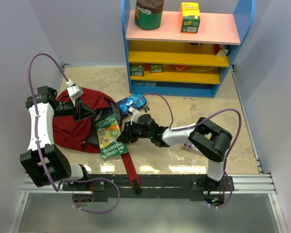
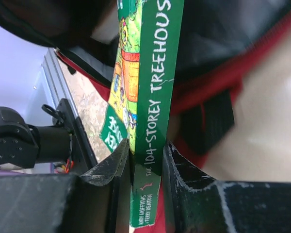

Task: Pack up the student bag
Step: Pick up the book from the center of the board, then place the book in the student bag.

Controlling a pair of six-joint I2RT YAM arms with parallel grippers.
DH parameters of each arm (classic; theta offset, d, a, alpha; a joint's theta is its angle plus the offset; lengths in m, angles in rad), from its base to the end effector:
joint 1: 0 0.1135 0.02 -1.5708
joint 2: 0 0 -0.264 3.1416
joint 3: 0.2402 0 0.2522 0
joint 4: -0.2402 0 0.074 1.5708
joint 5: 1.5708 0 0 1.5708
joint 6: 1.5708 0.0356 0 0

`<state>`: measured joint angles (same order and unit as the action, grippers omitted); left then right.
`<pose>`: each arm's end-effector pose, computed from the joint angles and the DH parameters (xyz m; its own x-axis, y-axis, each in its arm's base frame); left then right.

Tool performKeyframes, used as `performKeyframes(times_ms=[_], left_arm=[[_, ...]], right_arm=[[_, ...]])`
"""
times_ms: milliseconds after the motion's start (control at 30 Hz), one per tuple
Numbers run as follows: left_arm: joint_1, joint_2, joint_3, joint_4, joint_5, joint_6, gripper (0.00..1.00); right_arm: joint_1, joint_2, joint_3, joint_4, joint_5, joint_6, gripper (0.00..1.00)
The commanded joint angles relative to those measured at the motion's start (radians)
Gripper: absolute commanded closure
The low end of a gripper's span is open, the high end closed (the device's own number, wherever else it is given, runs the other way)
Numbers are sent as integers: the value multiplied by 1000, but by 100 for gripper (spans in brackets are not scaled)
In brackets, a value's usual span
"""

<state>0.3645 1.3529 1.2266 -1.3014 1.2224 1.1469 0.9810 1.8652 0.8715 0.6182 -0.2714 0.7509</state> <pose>0.2229 0.0492 0.3146 -0.3771 0.1892 -0.9066 0.8444 0.4724 -0.2527 0.2041 0.3222 0.1539 -0.7900 0.0014 -0.6131 -0.5476 0.4482 0.7066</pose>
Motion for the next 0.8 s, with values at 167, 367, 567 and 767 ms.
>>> performKeyframes(times_ms=[167,367,567,767], left_arm=[[4,-26,25,-15,69,33,100],[2,-80,4,-15,74,91,100],[-7,-92,-9,-15,68,89,100],[-22,-83,-19,-16,65,85,100]], right_arm=[[-34,70,291,-189,-191,-239,100],[-99,265,547,-185,-465,-191,100],[-128,425,847,-336,-517,-131,100],[-146,538,1032,-439,-418,38,100]])
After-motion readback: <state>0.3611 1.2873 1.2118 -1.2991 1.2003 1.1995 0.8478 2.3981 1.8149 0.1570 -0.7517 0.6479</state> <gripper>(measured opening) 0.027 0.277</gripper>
